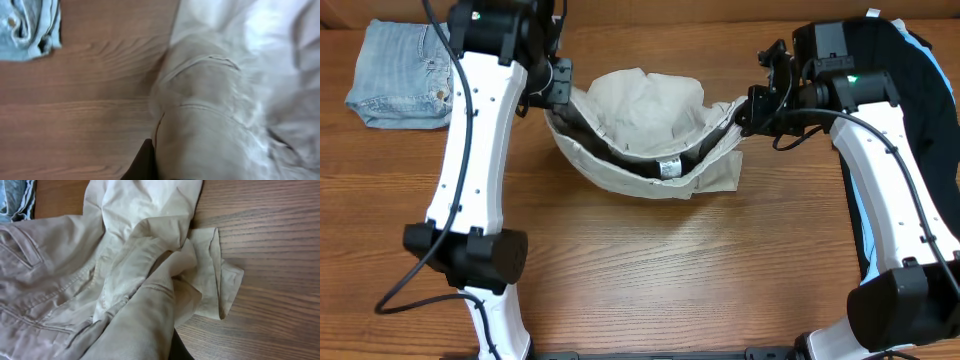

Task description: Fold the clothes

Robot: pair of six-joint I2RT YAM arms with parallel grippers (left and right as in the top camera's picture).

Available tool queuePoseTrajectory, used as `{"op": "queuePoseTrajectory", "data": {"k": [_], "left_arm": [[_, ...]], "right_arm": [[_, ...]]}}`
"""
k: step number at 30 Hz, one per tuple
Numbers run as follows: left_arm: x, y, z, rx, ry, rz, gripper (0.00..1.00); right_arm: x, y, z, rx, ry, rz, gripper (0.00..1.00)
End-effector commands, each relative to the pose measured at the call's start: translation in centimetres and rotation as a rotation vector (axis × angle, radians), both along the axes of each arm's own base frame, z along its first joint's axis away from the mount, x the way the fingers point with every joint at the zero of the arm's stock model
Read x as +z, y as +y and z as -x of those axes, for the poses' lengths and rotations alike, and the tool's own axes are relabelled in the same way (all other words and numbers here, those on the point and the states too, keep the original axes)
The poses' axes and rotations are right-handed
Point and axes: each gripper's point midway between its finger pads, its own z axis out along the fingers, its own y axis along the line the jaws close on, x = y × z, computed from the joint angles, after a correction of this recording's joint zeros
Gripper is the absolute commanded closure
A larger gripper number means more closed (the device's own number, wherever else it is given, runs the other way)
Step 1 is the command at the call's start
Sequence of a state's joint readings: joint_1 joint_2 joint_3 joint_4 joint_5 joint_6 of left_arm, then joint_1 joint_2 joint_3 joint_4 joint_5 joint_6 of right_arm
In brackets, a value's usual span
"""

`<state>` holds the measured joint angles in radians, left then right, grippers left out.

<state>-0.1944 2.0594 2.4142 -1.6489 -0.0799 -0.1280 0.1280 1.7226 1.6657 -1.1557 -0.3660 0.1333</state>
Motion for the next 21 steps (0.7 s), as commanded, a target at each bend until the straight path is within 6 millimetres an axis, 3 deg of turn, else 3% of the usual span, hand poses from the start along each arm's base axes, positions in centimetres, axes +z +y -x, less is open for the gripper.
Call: {"op": "queuePoseTrajectory", "data": {"k": [1,4,10,12,16,21], "left_arm": [[0.8,3.0,-0.5,0.108,-0.04,-0.022,0.96],[0.7,3.2,-0.5,0.107,-0.033,0.01,0.92],[0.6,2.6,-0.2,0.028,-0.018,0.02,0.37],[0.6,2.6,-0.2,0.004,-0.014,0.013,0.26],[0.6,2.4,-0.1,-0.017,-0.01,0.015,0.18],[0.6,0.6,0.1,-0.145,-0.003,0.087,0.13]], "right_arm": [[1.2,0.0,0.0,0.006,-0.031,-0.01,0.96],[0.8,0.0,0.3,0.007,-0.013,-0.009,0.96],[-0.8,0.0,1.7,0.011,0.058,0.0,0.96],[-1.5,0.0,2.3,0.009,0.09,0.002,0.96],[-3.2,0.5,3.9,0.025,0.166,-0.023,0.9],[-5.4,2.3,6.6,0.081,0.267,-0.055,0.82]]}}
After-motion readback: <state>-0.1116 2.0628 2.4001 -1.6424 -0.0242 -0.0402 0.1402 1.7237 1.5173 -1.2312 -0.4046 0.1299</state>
